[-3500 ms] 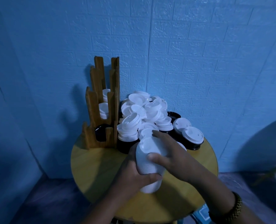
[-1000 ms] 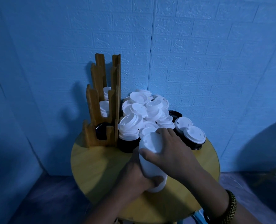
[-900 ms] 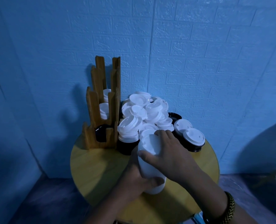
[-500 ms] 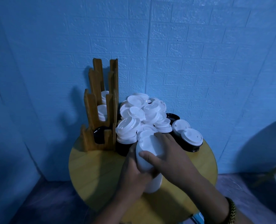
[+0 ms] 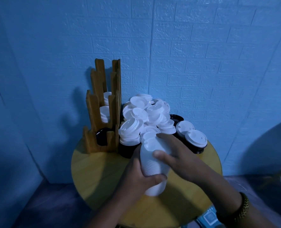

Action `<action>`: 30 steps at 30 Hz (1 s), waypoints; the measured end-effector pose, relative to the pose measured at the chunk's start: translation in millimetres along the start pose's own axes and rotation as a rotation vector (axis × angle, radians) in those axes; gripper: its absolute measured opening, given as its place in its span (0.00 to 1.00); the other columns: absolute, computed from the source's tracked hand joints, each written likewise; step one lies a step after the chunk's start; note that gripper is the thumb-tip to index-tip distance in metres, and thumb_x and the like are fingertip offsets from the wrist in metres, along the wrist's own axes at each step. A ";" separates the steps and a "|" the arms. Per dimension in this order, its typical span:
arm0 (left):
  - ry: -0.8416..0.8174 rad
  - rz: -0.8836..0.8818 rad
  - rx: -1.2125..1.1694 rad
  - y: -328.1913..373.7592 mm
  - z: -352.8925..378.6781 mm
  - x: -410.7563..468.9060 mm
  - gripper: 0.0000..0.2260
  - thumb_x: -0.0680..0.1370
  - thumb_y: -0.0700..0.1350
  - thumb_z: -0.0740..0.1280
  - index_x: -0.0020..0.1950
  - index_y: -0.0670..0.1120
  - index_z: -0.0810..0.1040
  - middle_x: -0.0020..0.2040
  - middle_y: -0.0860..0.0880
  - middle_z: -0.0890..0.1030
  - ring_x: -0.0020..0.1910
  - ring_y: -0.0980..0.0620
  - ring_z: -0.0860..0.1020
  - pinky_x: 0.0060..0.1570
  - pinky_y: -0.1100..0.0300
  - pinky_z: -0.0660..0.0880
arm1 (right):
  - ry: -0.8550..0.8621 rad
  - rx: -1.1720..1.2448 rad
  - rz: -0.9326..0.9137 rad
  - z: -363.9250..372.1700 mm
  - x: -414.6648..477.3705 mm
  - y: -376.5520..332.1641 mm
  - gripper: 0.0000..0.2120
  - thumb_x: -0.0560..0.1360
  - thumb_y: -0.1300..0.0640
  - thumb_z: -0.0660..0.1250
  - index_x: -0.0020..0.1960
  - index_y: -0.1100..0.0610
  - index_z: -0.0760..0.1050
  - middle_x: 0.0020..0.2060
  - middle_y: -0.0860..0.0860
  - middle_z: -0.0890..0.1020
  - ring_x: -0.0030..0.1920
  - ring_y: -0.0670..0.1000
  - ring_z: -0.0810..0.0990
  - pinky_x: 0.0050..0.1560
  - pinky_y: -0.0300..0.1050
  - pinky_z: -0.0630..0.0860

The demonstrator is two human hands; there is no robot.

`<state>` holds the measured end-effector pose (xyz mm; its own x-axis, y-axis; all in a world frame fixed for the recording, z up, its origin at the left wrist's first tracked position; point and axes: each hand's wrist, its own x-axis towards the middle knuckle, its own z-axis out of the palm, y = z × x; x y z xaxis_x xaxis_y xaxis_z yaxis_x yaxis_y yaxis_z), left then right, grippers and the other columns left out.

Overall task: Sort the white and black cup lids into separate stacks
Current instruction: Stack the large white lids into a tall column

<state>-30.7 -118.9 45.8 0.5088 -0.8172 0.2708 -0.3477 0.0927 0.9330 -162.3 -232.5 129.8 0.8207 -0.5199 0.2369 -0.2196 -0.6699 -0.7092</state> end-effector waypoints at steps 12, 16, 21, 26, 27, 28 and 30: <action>-0.067 -0.108 -0.013 -20.8 -4.1 -1.8 0.40 0.61 0.59 0.83 0.65 0.76 0.67 0.63 0.66 0.79 0.62 0.62 0.78 0.62 0.48 0.79 | 0.276 -0.420 0.512 -49.4 41.9 156.3 0.40 0.73 0.40 0.71 0.77 0.55 0.59 0.75 0.58 0.64 0.74 0.61 0.61 0.69 0.59 0.64; -0.086 -0.133 0.003 -22.7 -4.6 2.1 0.40 0.60 0.59 0.83 0.67 0.72 0.67 0.62 0.66 0.79 0.61 0.62 0.78 0.61 0.49 0.79 | 0.318 -0.317 0.471 -46.6 44.6 154.0 0.32 0.73 0.44 0.71 0.72 0.56 0.67 0.65 0.59 0.75 0.63 0.62 0.72 0.59 0.57 0.72; -0.133 -0.159 0.001 -21.4 -9.3 7.3 0.39 0.62 0.58 0.84 0.68 0.67 0.69 0.61 0.66 0.80 0.60 0.63 0.79 0.60 0.51 0.80 | 0.387 -0.277 0.437 -43.2 38.4 146.5 0.35 0.72 0.45 0.74 0.73 0.56 0.67 0.66 0.59 0.72 0.65 0.61 0.70 0.62 0.58 0.71; -0.132 -0.150 0.011 -22.1 -9.8 6.9 0.39 0.61 0.60 0.84 0.68 0.68 0.69 0.60 0.67 0.80 0.59 0.64 0.79 0.59 0.53 0.81 | 0.350 -0.222 0.488 -42.4 34.5 147.4 0.41 0.67 0.46 0.79 0.74 0.56 0.66 0.67 0.60 0.67 0.67 0.62 0.67 0.64 0.56 0.68; -0.133 -0.148 0.006 -22.5 -9.7 6.7 0.40 0.61 0.61 0.84 0.68 0.68 0.69 0.60 0.67 0.80 0.59 0.64 0.79 0.59 0.53 0.81 | 0.341 -0.195 0.506 -42.9 34.5 146.9 0.42 0.67 0.46 0.80 0.74 0.56 0.65 0.68 0.59 0.65 0.68 0.62 0.66 0.66 0.56 0.67; -0.133 -0.148 0.000 -23.0 -9.4 6.6 0.40 0.60 0.62 0.84 0.68 0.68 0.69 0.60 0.66 0.80 0.60 0.63 0.79 0.59 0.52 0.81 | 0.330 -0.164 0.518 -43.6 34.4 147.6 0.42 0.66 0.47 0.80 0.74 0.56 0.65 0.68 0.59 0.64 0.69 0.62 0.65 0.68 0.56 0.67; -0.124 -0.152 -0.009 -24.7 -8.7 6.8 0.41 0.59 0.64 0.84 0.67 0.69 0.69 0.61 0.64 0.80 0.61 0.60 0.79 0.60 0.49 0.80 | 0.311 -0.105 0.525 -44.9 33.8 151.0 0.43 0.65 0.46 0.81 0.74 0.55 0.66 0.68 0.57 0.63 0.69 0.60 0.65 0.69 0.57 0.68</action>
<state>-11.8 -121.8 26.6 0.4536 -0.8860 0.0960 -0.2668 -0.0323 0.9632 -191.5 -375.0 60.5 0.4004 -0.9138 0.0682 -0.6160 -0.3235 -0.7183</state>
